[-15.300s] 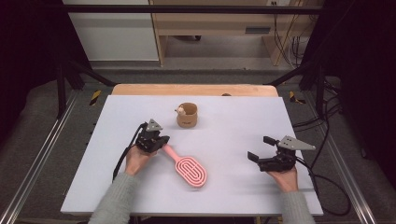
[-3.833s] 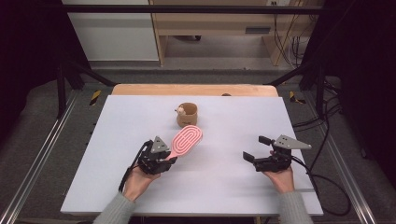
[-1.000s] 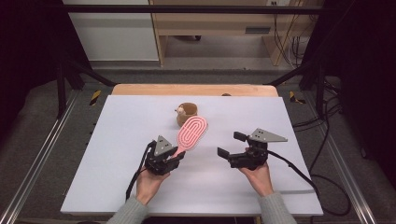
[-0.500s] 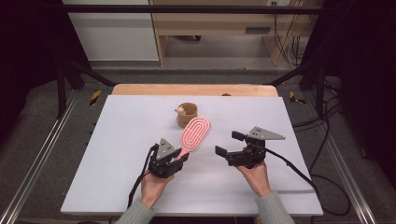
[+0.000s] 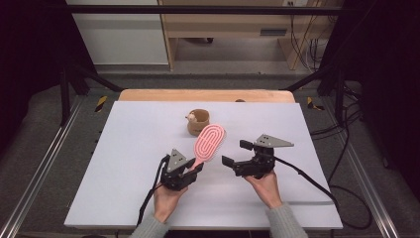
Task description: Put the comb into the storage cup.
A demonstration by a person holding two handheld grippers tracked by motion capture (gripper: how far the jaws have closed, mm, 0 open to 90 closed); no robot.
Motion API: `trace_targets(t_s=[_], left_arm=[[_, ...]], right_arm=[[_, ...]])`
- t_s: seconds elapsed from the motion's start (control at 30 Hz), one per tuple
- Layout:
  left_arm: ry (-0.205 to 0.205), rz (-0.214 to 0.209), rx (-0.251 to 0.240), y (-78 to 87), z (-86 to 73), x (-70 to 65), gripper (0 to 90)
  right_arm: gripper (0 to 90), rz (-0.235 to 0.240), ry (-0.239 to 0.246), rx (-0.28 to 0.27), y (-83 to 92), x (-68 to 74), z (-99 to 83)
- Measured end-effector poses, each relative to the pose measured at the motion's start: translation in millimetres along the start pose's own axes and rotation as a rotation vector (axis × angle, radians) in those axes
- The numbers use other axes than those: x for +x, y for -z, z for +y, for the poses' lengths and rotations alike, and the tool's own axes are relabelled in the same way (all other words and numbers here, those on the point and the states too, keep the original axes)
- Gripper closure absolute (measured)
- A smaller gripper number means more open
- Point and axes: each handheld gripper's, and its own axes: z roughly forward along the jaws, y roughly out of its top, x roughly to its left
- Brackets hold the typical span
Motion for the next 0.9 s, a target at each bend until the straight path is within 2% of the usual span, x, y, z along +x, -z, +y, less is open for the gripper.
trace_targets(t_s=[0.7,0.9], left_arm=[[-0.018,0.003,-0.031,-7.8,-1.9,-13.9,68.8],[-0.020,0.002,-0.037,-8.8,-0.6,-16.5,68.8]], right_arm=[[1.6,-0.007,-0.058,0.008,-12.7,-3.4,-2.4],[2.2,-0.009,-0.057,0.014,-16.5,-2.5,-0.7]])
